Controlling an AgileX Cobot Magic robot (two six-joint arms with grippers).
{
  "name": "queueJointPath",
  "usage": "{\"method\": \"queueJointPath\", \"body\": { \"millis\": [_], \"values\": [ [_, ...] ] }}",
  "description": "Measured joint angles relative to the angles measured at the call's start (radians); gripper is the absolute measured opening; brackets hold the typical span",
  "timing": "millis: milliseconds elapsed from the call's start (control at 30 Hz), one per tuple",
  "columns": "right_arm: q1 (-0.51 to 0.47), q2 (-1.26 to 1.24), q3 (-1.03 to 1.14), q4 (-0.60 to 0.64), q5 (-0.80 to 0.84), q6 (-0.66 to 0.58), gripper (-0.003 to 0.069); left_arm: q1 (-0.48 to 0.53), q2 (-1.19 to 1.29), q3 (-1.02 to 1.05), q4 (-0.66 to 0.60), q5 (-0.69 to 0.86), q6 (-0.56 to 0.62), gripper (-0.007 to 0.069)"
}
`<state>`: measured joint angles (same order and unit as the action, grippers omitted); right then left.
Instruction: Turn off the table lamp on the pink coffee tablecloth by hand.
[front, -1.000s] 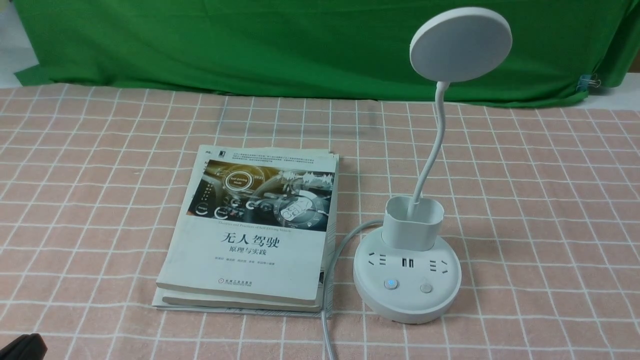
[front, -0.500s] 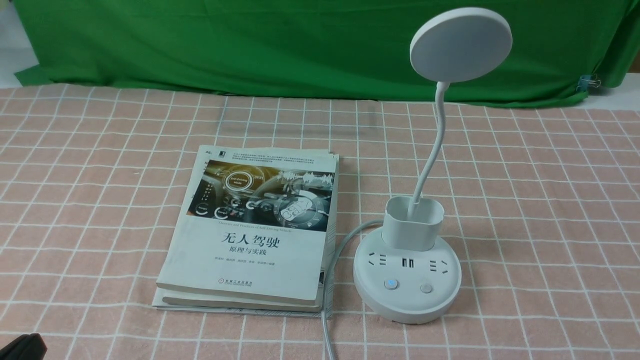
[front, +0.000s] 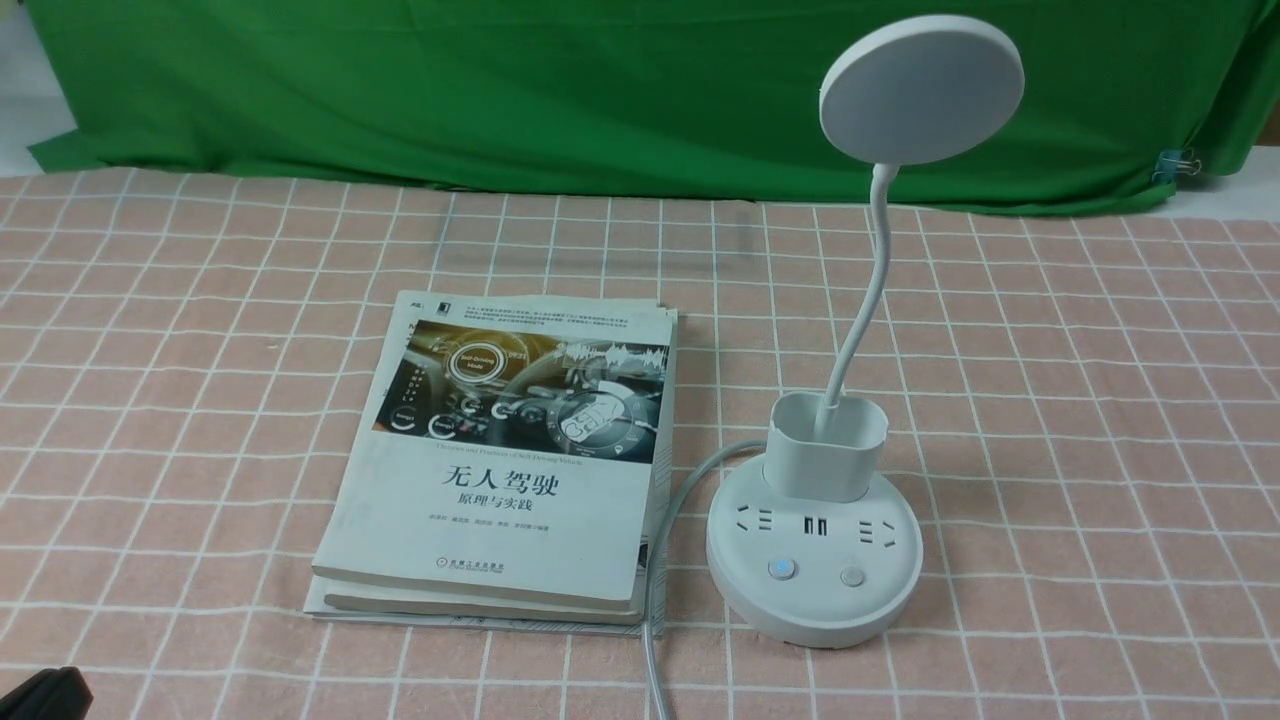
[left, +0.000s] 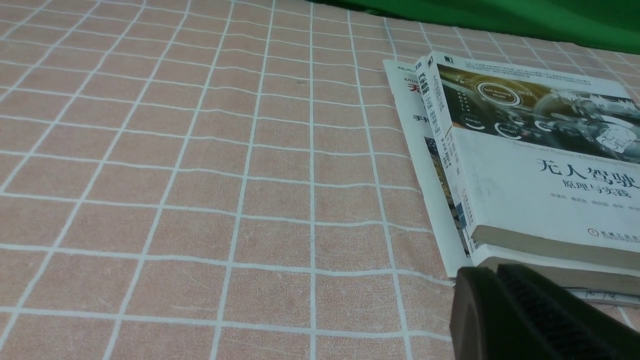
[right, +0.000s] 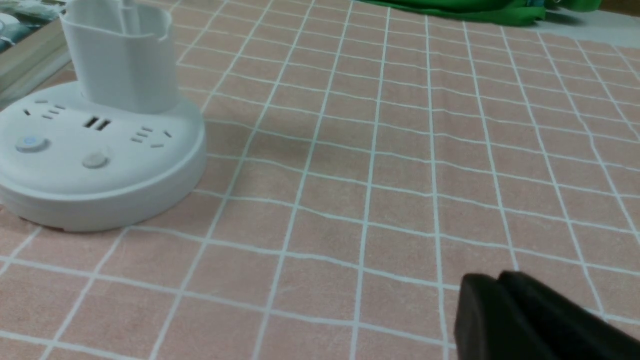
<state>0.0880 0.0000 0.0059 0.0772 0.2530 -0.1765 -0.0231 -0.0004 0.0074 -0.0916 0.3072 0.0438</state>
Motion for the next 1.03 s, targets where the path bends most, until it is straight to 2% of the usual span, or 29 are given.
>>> {"method": "queueJointPath", "body": {
  "millis": [1033],
  "values": [
    [0.000, 0.000, 0.000, 0.000, 0.000, 0.000, 0.0150, 0.000, 0.000, 0.000, 0.003, 0.000, 0.000, 0.0006]
  ]
}}
